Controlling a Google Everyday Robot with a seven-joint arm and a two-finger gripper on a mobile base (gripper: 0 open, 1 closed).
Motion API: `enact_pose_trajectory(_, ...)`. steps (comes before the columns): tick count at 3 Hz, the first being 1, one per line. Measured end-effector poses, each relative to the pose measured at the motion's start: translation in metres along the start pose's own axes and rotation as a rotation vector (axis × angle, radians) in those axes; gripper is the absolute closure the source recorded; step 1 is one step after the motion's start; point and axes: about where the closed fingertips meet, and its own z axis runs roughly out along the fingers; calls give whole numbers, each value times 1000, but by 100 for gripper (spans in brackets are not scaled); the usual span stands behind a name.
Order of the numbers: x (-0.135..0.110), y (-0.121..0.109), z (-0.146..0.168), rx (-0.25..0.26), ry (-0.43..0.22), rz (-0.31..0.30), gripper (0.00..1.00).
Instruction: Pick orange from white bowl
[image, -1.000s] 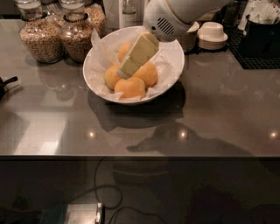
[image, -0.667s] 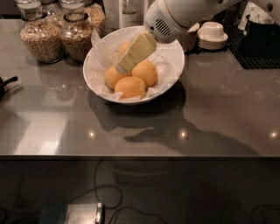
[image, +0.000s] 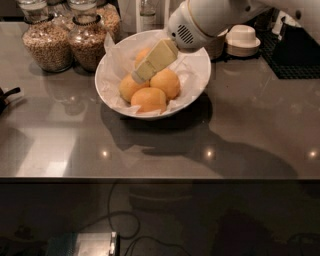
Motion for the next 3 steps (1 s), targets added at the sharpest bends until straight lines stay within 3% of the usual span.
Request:
enact_pose_trajectory(1, -3, -4, 6, 6, -62, 46, 0)
enact_pose_trajectory(3, -14, -31, 35, 48, -195, 255, 0)
